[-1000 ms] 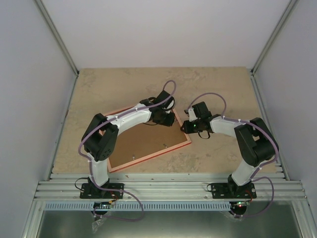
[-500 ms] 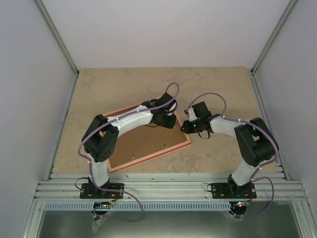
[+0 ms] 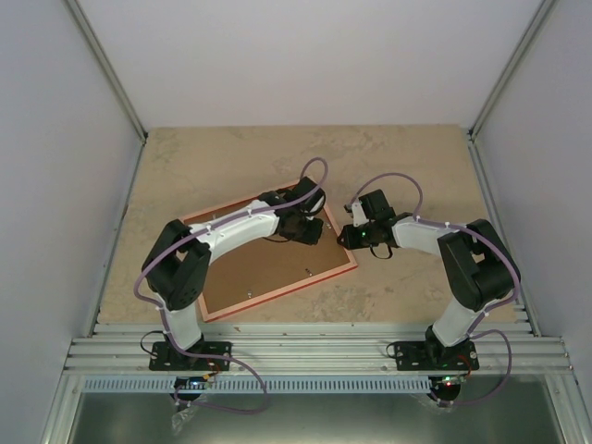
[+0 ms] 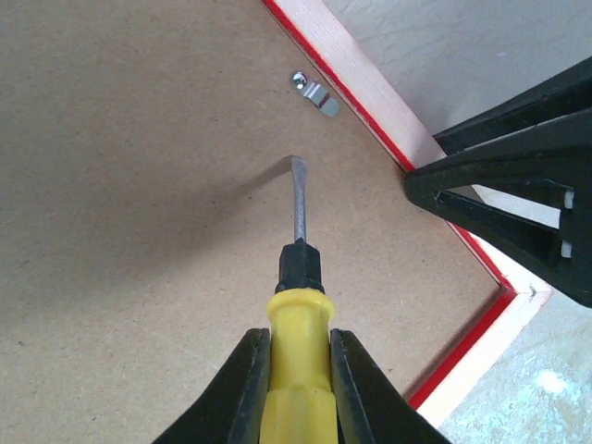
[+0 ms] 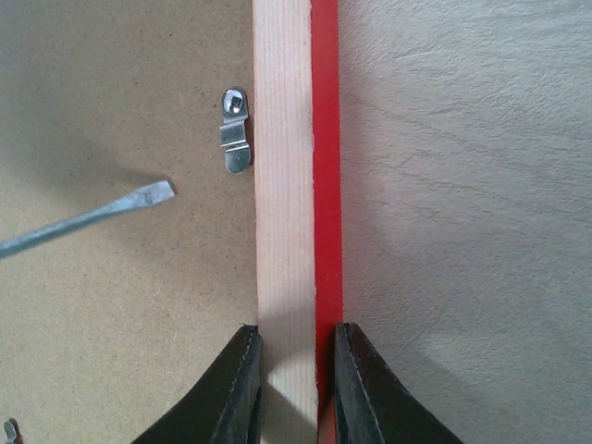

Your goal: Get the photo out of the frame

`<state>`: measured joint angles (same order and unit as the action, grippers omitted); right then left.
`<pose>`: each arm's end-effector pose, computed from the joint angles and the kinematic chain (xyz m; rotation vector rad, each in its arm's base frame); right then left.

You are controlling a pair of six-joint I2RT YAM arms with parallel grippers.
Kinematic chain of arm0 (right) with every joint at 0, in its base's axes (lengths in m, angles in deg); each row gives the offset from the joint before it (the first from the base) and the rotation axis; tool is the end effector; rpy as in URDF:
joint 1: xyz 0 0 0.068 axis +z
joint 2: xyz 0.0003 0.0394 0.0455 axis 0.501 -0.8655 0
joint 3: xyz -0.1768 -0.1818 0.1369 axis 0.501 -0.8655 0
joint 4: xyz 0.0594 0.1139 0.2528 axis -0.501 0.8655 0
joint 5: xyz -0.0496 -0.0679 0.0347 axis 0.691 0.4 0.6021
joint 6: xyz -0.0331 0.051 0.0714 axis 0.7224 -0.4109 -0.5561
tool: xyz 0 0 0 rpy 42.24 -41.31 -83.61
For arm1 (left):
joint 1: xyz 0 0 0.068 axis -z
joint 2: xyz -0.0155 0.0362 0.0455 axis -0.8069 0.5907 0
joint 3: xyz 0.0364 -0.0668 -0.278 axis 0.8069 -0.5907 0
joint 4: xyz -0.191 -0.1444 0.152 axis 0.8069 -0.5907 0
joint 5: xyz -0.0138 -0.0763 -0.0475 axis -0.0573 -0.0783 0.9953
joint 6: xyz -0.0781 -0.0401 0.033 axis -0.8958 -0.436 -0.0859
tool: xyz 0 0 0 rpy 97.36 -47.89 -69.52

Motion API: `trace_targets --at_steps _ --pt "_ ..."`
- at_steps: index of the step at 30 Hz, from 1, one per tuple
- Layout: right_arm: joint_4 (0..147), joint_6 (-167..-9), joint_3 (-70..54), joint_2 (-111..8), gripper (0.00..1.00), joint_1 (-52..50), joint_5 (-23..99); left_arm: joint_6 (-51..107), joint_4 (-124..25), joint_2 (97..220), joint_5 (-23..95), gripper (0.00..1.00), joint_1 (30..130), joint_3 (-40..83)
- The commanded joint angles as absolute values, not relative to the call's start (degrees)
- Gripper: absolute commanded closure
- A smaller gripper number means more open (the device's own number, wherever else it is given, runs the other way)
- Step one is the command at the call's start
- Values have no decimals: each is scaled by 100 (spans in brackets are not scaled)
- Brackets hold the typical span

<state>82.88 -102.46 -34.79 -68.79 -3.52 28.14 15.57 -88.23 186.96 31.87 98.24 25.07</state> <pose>0.3089 0.1832 0.0927 -0.2340 2.6895 0.6836 0.2949 -0.2980 0.1693 0.5229 2.7316 -0.4352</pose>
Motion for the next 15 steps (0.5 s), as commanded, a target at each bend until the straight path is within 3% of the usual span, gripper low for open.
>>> trace_targets --at_steps 1,15 --pt "8331 -10387 -3574 -6871 86 -400 2859 1466 -8782 18454 3281 100 9783 2484" --pt "8323 -10409 -3570 -6862 86 -414 2888 1551 -8610 19040 3456 100 9756 3205"
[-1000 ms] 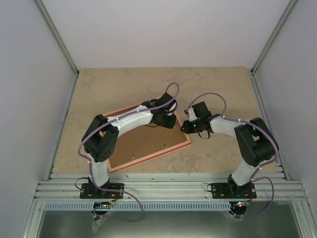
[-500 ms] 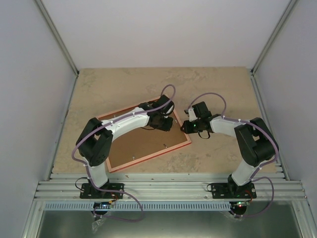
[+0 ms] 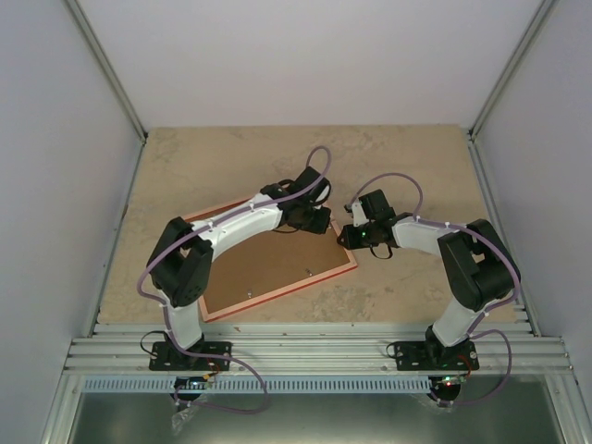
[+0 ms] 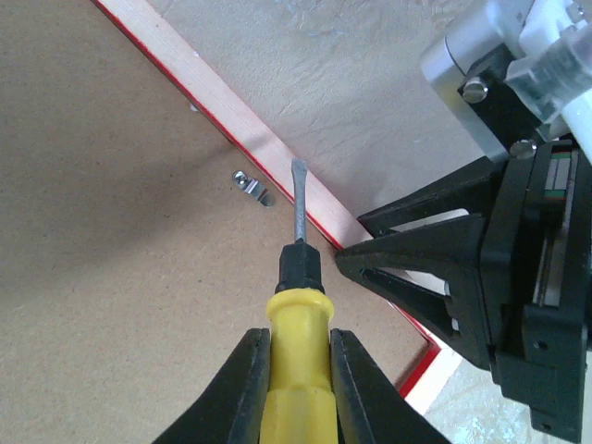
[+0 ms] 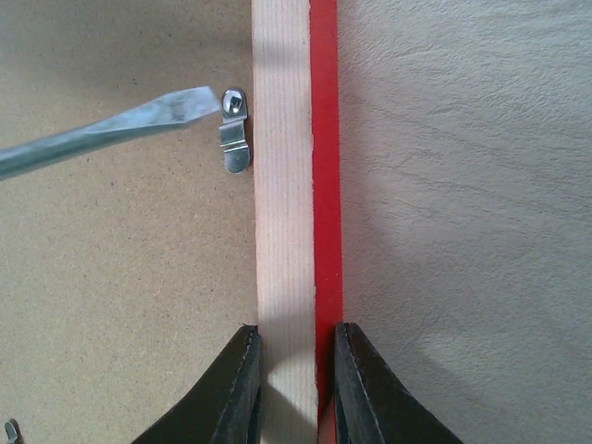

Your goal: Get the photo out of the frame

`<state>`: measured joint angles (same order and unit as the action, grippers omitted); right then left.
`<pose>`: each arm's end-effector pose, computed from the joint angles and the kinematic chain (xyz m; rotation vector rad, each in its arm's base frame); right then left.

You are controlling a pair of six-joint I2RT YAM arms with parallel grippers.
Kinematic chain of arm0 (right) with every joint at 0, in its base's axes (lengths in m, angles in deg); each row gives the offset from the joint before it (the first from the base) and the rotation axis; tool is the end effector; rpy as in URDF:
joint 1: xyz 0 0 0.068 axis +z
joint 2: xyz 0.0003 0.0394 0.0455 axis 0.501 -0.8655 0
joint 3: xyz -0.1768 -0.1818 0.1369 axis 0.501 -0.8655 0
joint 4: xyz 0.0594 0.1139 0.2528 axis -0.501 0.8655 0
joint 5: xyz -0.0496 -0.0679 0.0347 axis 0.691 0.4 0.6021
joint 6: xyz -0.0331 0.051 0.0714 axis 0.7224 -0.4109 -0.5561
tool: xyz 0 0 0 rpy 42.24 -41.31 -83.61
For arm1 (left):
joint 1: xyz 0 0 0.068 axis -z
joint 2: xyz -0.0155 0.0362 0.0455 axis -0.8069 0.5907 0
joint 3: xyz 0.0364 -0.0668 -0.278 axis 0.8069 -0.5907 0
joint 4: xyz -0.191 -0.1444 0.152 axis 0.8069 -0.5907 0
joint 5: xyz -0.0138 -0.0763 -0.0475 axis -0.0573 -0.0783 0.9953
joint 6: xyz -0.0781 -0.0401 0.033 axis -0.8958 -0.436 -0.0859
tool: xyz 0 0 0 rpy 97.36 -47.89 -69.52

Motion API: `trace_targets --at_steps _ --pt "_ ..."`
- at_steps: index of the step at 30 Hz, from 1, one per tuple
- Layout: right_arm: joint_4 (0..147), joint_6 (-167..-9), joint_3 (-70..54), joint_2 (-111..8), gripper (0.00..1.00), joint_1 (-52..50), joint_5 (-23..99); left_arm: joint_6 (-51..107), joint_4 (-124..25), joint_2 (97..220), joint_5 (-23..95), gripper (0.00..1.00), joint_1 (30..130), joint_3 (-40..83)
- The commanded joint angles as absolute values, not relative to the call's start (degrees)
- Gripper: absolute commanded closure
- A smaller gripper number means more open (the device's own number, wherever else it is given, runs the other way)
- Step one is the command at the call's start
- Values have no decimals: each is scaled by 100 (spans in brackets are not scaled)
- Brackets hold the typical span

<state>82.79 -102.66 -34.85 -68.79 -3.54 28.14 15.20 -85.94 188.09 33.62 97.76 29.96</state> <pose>0.3089 0.1831 0.0925 -0.2290 2.6899 0.6847 0.3130 -0.3141 0.1937 0.5032 2.6440 -0.5394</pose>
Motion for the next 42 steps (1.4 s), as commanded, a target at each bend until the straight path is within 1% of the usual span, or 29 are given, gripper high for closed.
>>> trace_targets --at_steps 1,14,38,42 --pt "8326 -10410 -3569 -6854 86 -414 2888 1560 -8610 19059 3472 100 9756 3217" --pt "8326 -10383 -3562 -6871 86 -440 2866 1492 -8817 19139 3177 100 9747 3140" --pt "8308 -10428 -3684 -6768 85 -444 2912 1357 -8915 18997 3159 100 9721 2679" --pt "8288 -10427 -3667 -6782 85 -449 2911 1372 -8914 19062 3227 100 9721 2803"
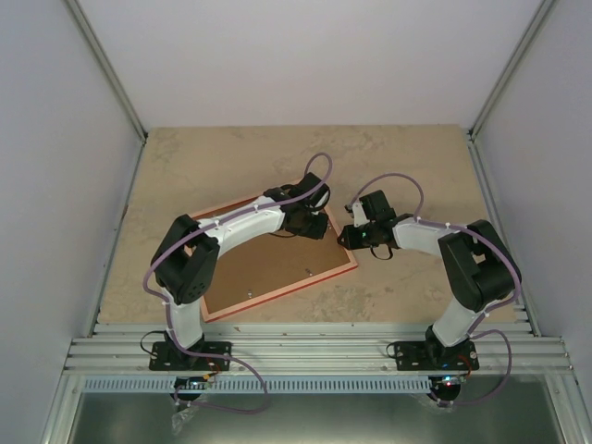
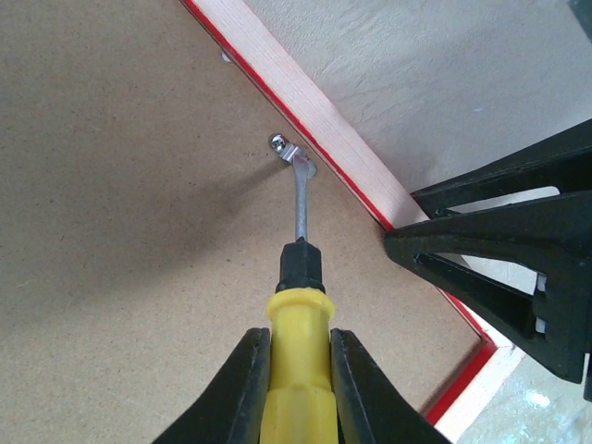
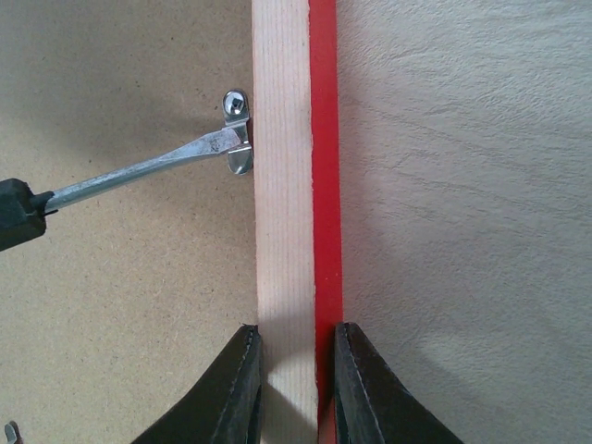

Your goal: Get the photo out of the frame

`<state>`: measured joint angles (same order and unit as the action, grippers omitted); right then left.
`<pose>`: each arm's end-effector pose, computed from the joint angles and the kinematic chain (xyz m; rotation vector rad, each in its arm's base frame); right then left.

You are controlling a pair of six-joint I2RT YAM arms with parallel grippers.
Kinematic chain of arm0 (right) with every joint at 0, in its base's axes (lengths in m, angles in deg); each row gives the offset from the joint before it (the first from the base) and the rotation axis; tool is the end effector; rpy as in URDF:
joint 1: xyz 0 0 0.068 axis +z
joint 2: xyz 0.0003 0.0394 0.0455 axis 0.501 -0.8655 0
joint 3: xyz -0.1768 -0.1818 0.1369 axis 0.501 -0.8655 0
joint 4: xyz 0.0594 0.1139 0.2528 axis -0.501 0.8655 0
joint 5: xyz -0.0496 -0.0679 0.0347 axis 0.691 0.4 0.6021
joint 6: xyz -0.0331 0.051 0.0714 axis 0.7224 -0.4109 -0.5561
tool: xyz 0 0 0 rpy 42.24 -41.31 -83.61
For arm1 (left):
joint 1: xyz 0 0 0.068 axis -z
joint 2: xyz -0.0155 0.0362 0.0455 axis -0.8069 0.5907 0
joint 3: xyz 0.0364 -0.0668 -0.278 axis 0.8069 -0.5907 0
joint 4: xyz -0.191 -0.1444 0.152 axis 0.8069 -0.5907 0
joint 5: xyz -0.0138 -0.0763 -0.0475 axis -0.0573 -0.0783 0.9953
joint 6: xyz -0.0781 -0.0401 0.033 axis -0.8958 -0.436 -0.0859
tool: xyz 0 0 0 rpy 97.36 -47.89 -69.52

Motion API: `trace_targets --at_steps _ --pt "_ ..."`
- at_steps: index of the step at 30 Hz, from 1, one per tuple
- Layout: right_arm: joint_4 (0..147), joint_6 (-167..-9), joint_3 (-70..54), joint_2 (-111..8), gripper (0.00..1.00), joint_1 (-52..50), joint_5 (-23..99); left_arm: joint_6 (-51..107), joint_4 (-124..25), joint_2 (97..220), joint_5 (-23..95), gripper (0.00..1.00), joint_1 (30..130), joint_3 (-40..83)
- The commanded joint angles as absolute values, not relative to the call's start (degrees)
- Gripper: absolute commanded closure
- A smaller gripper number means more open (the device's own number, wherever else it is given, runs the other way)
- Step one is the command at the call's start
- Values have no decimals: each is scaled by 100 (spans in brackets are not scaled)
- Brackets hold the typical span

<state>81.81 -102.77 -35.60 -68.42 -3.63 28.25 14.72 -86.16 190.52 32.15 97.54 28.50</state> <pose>0.3079 0.1818 0.0921 -0.2250 2.6794 0.6858 0.3137 -0.3095 0.1665 0.4841 2.7085 -0.4643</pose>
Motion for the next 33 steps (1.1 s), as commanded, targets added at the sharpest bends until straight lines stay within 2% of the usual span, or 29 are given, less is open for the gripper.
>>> trace_targets --at_steps 1,24,33 --pt "8287 -10428 -3661 -6790 85 -444 2915 1382 -8906 19059 3237 100 9721 2827" --pt "8290 -10419 -3594 -6835 85 -449 2888 1584 -8992 19455 3358 100 9788 3357" --pt "8340 -10384 -3595 -6783 85 -546 2942 1599 -9277 19119 2862 100 9791 3063"
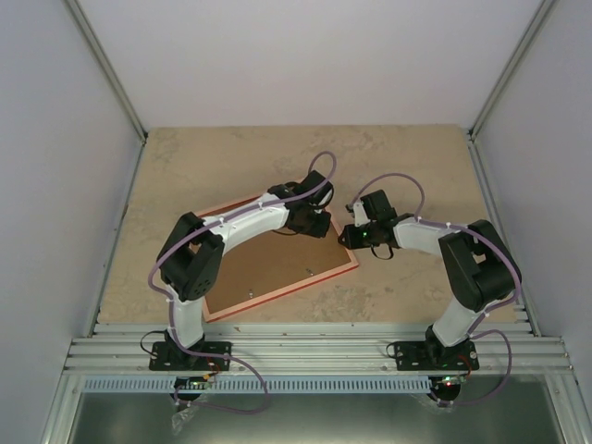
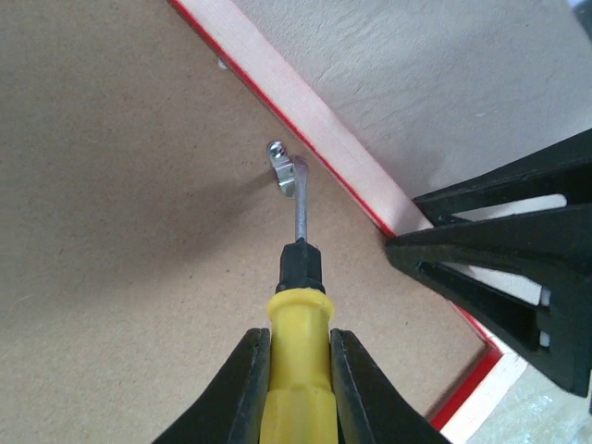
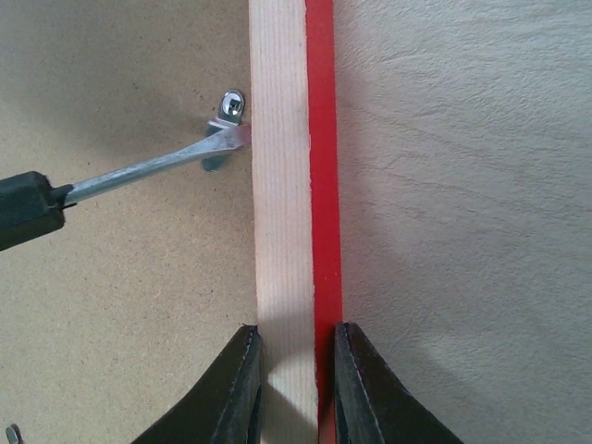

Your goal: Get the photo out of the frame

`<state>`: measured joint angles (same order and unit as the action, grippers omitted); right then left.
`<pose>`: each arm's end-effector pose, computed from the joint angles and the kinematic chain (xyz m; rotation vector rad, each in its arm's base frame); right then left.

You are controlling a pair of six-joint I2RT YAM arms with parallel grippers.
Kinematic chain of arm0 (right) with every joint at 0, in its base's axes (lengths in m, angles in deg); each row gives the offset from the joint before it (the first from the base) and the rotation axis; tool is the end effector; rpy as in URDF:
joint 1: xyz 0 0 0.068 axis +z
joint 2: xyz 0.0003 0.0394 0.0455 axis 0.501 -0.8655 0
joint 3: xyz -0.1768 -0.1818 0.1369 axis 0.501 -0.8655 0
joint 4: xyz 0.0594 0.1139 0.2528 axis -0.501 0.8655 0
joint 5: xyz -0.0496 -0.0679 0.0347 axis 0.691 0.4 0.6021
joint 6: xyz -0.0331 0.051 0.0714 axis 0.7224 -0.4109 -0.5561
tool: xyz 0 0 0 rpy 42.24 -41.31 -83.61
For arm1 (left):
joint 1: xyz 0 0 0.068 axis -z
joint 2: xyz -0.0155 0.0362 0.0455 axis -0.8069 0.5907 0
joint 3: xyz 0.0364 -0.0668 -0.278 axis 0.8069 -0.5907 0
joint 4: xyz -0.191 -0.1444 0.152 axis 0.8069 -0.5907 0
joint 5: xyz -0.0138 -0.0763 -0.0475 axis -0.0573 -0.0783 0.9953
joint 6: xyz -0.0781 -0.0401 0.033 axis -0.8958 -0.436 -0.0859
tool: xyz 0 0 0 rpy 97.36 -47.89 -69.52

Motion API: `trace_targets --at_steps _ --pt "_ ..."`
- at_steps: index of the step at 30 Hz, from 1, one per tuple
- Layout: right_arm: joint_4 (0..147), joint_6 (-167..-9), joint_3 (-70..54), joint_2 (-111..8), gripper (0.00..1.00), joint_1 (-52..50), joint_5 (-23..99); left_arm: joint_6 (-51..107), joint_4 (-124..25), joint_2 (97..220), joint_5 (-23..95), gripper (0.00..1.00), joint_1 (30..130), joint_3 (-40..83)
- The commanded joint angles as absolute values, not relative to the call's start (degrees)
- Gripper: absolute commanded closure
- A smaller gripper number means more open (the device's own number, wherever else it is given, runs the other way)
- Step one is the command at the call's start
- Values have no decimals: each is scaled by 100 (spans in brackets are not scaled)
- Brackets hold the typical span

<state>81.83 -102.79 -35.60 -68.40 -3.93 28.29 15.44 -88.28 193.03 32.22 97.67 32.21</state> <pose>0.3088 0.1801 0.0922 -0.2172 2.6791 0.6834 0.3208 -0.3178 0.1671 0.5063 2.7190 -0.4524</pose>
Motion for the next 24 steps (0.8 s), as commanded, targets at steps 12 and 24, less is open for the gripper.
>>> trace_targets --at_steps 12,24 --pt "8356 -10349 -3639 -6654 86 -772 3067 1323 -8954 18177 2692 100 9644 2622" --pt "8348 -10201 -4080 -6126 86 -1561 3066 729 -7421 16243 2912 100 7318 913"
